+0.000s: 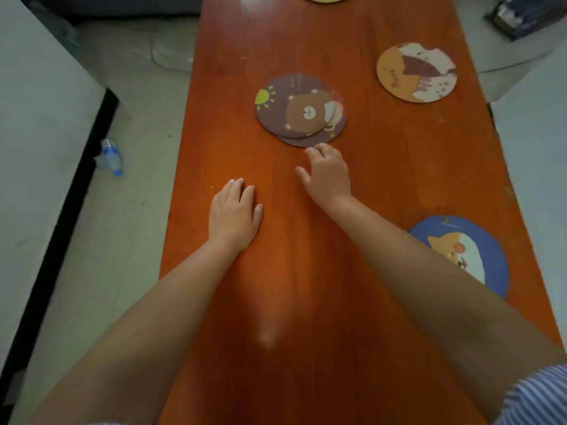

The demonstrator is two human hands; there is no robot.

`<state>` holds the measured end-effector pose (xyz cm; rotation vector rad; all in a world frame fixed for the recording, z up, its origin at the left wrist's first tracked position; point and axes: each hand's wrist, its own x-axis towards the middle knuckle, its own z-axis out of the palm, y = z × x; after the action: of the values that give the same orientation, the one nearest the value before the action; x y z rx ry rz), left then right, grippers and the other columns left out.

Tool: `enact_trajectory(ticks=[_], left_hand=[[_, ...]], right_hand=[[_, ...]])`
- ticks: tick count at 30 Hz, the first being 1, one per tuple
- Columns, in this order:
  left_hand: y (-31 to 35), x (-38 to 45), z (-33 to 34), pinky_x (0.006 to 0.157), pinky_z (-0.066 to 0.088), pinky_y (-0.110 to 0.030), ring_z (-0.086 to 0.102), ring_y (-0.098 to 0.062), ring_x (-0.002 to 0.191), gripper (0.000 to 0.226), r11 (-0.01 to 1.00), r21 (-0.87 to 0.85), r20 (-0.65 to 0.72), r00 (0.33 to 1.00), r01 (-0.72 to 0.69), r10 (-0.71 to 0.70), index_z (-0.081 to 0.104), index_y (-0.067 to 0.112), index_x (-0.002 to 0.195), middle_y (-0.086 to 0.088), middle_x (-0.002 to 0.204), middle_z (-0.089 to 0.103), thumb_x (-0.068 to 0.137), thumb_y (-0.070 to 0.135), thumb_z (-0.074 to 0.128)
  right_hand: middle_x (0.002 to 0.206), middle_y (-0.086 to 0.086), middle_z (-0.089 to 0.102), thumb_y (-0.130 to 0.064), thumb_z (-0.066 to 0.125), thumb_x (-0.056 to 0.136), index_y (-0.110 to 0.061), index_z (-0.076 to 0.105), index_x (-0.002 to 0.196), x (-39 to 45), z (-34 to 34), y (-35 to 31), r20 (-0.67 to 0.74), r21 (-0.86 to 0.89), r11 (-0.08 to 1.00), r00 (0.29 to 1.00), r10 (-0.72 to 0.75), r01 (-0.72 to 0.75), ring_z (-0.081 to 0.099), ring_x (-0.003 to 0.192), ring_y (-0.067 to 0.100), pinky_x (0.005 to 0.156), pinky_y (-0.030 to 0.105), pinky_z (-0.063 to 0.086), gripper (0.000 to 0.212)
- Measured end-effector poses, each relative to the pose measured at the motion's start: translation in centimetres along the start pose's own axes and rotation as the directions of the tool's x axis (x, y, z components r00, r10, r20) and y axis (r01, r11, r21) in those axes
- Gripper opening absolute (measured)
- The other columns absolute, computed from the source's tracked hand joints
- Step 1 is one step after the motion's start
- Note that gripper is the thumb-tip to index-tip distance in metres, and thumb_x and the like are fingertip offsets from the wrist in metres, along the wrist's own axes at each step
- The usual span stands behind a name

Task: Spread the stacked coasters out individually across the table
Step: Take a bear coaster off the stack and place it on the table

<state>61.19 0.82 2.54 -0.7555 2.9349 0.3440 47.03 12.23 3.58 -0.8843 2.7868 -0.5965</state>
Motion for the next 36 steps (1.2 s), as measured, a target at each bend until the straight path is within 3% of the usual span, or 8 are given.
enact_trajectory(ticks=[6,15,19,22,27,31,34,36], left_hand=[[-0.1,1.1,1.0,0.101,0.039,-0.057,0.048,-0.043,0.123,0.04,0.998,-0.043,-0.139,0.989,-0.055,0.048,0.058,-0.002,0.115,-0.028,0.128,0.055,0.086,0.024,0.048],[0.3,1.2,0.9,0.102,0.038,-0.054,0.05,-0.041,0.123,0.041,0.998,-0.057,-0.137,0.99,-0.04,0.032,0.059,-0.001,0.115,-0.026,0.127,0.057,0.086,0.025,0.044],[0.3,1.2,0.8,0.103,0.038,-0.054,0.049,-0.04,0.123,0.047,0.997,-0.059,-0.133,0.991,-0.039,0.031,0.058,-0.001,0.115,-0.026,0.128,0.057,0.087,0.029,0.036],[0.3,1.1,0.9,0.104,0.037,-0.053,0.048,-0.04,0.124,0.04,0.998,-0.062,-0.14,0.99,-0.029,0.02,0.058,-0.001,0.117,-0.025,0.129,0.056,0.087,0.023,0.044],[0.3,1.2,1.1,0.101,0.041,-0.054,0.052,-0.041,0.12,0.034,0.998,-0.05,-0.17,0.985,-0.028,0.02,0.06,-0.002,0.113,-0.027,0.125,0.059,0.085,0.016,0.051],[0.9,0.6,0.9,0.095,0.044,-0.053,0.056,-0.043,0.114,0.028,0.998,-0.064,-0.205,0.979,-0.014,0.001,0.063,-0.005,0.104,-0.029,0.12,0.061,0.085,0.014,0.055],[1.1,-1.4,0.8,0.092,0.046,-0.049,0.054,-0.045,0.109,0.027,0.986,-0.162,-0.256,0.966,-0.028,-0.015,0.066,-0.006,0.101,-0.03,0.119,0.058,0.087,0.014,0.055],[1.1,-3.9,0.6,0.086,0.047,-0.045,0.056,-0.044,0.101,0.029,0.958,-0.281,-0.247,0.969,-0.049,-0.023,0.065,-0.006,0.103,-0.03,0.111,0.06,0.089,0.016,0.052]], right_hand=[[0.141,0.015,0.045,-0.025,0.055,0.093,-0.005,0.055,0.124,7.8,1.1,0.8,0.031,-0.072,0.993,0.996,-0.088,0.09,0.036,0.134,0.03,0.113,0.043,0.031,0.037],[0.118,0.017,0.062,-0.021,0.05,0.096,-0.001,0.064,0.11,10.8,-0.7,0.9,0.18,-0.308,0.923,0.966,-0.183,0.232,0.056,0.11,0.034,0.084,0.039,0.05,0.028],[0.11,0.022,0.065,0.002,0.037,0.097,0.003,0.058,0.109,10.3,-0.3,0.2,0.219,-0.467,0.792,0.919,-0.327,0.393,0.064,0.098,0.036,0.075,0.039,0.054,0.024],[0.107,0.018,0.067,-0.002,0.029,0.099,0.001,0.055,0.108,9.5,0.2,0.2,0.188,-0.564,0.698,0.892,-0.41,0.44,0.067,0.094,0.031,0.072,0.036,0.056,0.027],[0.107,0.027,0.063,0.008,0.032,0.088,0.004,0.053,0.109,7.2,-1.8,-0.1,0.09,-0.402,0.843,0.932,-0.352,0.357,0.06,0.098,0.036,0.084,0.045,0.046,0.03],[0.079,0.03,0.068,0.011,0.05,0.074,0.011,0.064,0.085,-1.0,-4.1,0.2,-0.044,-0.407,0.857,0.93,-0.364,0.316,0.065,0.081,0.042,0.087,0.052,0.05,0.018],[0.079,0.025,0.068,0.009,0.057,0.071,0.006,0.065,0.08,-9.0,-5.4,-0.1,0.182,-0.4,0.864,0.95,-0.252,0.306,0.065,0.078,0.039,0.091,0.053,0.048,0.012],[0.068,0.022,0.067,0.009,0.07,0.058,0.0,0.062,0.067,-13.6,-6.0,-0.9,0.296,-0.317,0.899,0.932,-0.208,0.301,0.066,0.063,0.033,0.067,0.042,0.055,0.015]])
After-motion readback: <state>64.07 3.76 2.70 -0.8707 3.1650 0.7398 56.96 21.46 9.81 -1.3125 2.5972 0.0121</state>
